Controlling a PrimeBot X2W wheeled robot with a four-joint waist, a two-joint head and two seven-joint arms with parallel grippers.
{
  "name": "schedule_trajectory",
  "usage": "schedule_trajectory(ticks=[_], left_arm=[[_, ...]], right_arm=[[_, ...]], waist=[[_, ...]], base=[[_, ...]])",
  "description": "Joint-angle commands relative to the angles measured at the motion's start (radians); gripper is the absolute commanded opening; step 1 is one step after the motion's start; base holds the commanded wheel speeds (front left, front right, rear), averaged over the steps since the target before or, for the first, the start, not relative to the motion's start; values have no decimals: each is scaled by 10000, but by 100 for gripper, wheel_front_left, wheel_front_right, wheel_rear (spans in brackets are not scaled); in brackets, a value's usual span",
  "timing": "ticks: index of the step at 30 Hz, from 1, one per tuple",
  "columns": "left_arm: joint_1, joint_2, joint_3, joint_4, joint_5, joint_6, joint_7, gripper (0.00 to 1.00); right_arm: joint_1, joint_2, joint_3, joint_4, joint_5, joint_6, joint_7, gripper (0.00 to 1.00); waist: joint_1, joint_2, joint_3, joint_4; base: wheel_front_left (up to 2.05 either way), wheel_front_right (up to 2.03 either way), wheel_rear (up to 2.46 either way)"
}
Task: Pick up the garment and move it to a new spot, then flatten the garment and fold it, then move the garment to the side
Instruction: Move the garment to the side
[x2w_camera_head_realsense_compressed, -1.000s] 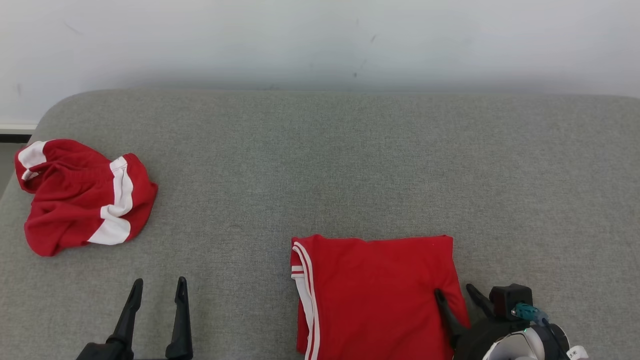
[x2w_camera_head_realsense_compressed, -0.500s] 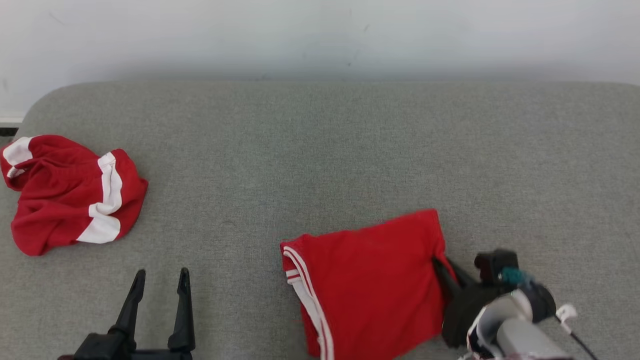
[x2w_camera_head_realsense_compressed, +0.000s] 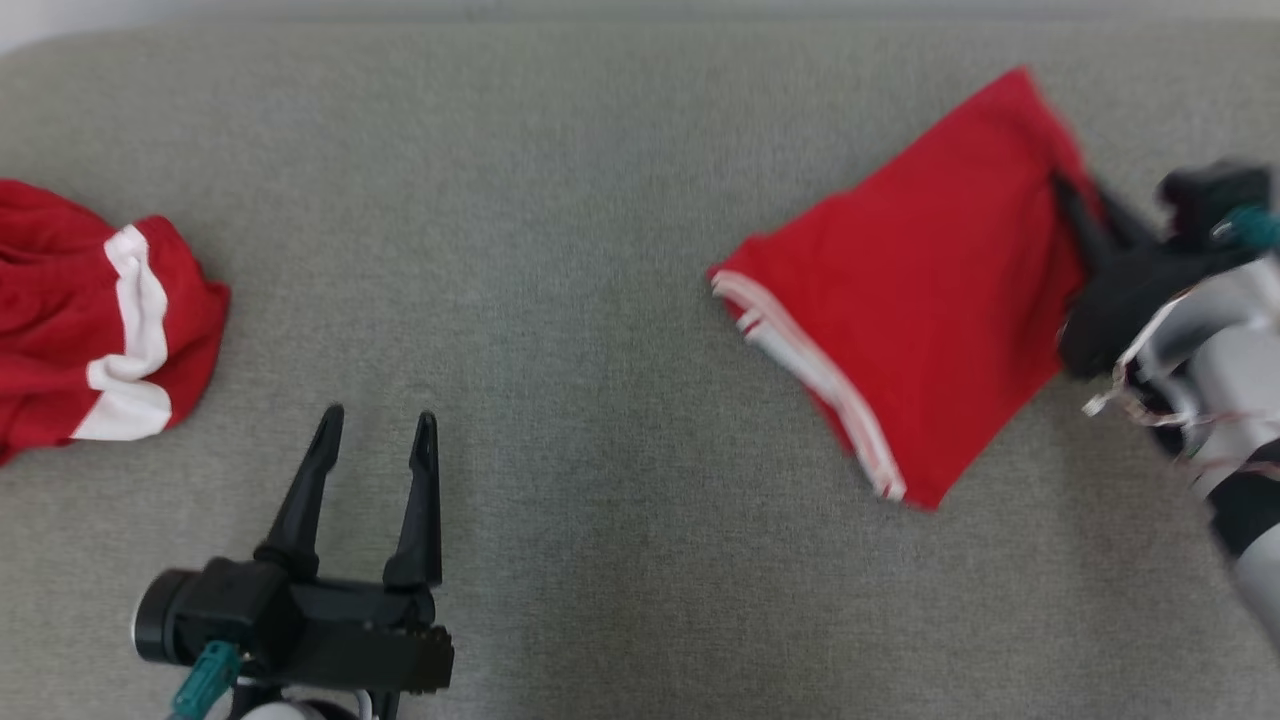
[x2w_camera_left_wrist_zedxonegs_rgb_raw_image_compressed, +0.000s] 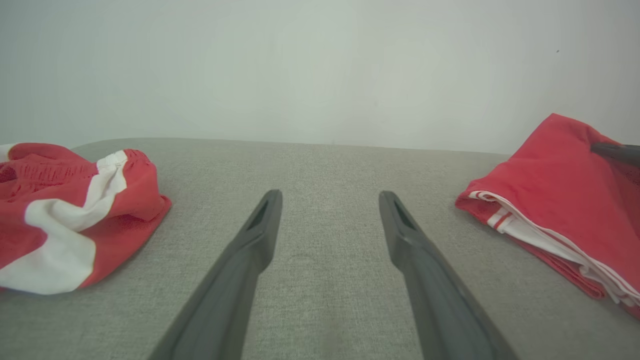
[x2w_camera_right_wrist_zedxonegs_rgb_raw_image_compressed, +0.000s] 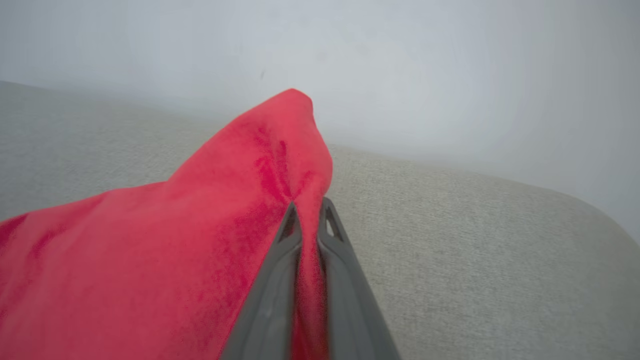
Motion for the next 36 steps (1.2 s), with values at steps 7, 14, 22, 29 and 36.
schedule_trajectory(ticks=[7, 14, 22, 29, 36], left_arm=[[-1061, 168, 46, -306, 432, -167, -3, 100], [-1420, 582, 187, -588, 741, -244, -3, 100], [-1039, 678, 118, -956, 872, -248, 3, 100], [-887, 766, 217, -1324, 825, -193, 11, 100], [-993, 823, 201, -1398, 849, -156, 34, 100]], right_arm=[[-1378, -1569, -438, -434, 379, -28, 26, 0], [-1876, -2860, -837, -915, 496, -28, 174, 0], [-2223, -4023, -1221, -1359, 890, -28, 725, 0], [-2521, -4900, -1332, -1521, 1026, -28, 1331, 0], [-2911, -4979, -1228, -1326, 784, -28, 1519, 2]], waist=[[-3, -3, 2734, -1017], [-3, -3, 3399, -1802], [-3, -3, 3573, -2105], [-3, -3, 3738, -2119], [-3, -3, 3975, -2102]], base=[[0, 0, 0], [0, 0, 0], [0, 0, 0], [0, 0, 0], [0, 0, 0]])
